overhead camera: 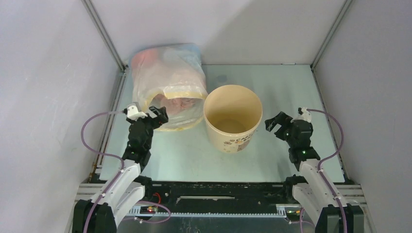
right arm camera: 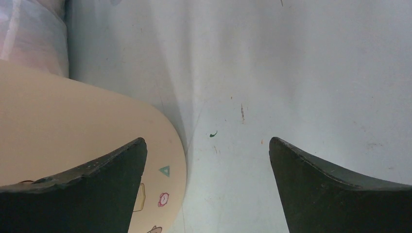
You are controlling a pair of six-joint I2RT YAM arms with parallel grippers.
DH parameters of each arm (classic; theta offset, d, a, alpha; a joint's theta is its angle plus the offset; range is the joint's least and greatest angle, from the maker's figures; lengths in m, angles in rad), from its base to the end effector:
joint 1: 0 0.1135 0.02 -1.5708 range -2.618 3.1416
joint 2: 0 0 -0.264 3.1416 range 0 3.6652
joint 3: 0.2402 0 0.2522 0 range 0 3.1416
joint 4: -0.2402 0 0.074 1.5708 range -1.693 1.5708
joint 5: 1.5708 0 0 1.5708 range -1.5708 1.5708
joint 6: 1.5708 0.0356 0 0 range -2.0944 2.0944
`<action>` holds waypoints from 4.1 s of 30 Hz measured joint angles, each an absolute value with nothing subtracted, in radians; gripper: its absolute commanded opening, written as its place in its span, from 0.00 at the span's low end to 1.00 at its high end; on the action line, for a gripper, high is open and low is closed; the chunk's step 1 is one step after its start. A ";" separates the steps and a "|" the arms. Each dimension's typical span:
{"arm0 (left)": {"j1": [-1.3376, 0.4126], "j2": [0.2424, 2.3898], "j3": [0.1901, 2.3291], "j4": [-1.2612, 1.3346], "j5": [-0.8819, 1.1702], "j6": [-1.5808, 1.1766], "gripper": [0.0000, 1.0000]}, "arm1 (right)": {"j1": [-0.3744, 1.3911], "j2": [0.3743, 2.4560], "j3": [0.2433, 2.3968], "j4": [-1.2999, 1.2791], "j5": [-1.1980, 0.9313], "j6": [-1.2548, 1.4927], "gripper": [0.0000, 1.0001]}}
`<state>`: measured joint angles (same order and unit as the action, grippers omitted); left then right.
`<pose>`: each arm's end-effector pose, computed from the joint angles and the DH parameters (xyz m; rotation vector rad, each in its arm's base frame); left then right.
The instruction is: Put the trash bags into the trash bin
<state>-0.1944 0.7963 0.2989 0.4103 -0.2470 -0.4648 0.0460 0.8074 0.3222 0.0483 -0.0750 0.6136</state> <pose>0.1855 -0.0277 0.2286 -0.4091 1.6125 -0.2962 0.1810 0.0110 0.1967 0.5247 1.9728 0.4932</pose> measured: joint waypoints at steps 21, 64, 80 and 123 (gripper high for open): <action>-0.194 0.737 0.299 0.393 -0.283 -0.484 0.94 | 0.152 0.594 0.738 -0.401 -0.099 0.506 0.84; -0.194 0.793 0.299 0.415 -0.202 -0.489 0.88 | 0.468 1.124 1.134 -0.696 0.384 0.385 0.00; -0.194 0.913 0.299 0.447 -0.170 -0.489 0.90 | 0.283 1.279 1.202 -0.544 0.376 0.359 0.26; -0.156 1.480 0.455 0.633 -0.059 -0.649 0.73 | 0.221 0.897 1.097 -0.439 0.123 0.276 0.69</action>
<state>-0.1558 1.4796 0.4549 0.6334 -0.0586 -0.6487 0.2207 0.8967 1.0966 -0.4385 0.1230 0.2760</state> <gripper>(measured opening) 0.627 0.693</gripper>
